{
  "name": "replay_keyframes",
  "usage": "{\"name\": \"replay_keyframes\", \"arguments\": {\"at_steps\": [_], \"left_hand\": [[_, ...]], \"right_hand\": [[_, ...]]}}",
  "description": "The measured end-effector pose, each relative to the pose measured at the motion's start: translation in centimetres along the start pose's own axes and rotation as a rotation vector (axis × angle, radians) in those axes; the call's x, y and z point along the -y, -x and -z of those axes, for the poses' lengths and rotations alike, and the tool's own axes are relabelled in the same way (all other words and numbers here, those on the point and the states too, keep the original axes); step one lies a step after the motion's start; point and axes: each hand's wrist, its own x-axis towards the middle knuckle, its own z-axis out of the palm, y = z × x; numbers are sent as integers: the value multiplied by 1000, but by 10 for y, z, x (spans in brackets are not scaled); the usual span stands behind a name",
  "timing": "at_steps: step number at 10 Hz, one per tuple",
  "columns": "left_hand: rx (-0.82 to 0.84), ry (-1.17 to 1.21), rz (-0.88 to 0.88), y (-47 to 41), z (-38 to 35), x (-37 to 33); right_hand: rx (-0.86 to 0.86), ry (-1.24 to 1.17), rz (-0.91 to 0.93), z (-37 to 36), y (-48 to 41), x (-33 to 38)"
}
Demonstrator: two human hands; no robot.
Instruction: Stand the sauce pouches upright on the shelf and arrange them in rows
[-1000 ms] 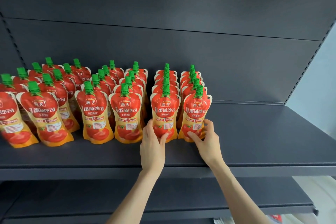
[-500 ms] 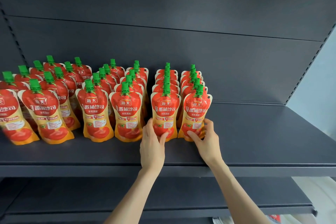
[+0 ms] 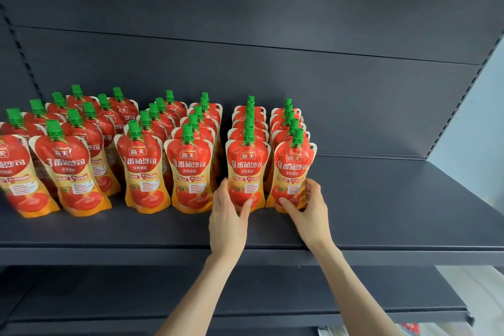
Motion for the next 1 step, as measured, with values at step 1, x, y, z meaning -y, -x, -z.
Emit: {"name": "replay_keyframes", "arguments": {"at_steps": [1], "left_hand": [[-59,31,-6,7,2,0]], "right_hand": [[-95,92,44,1,5,0]]}}
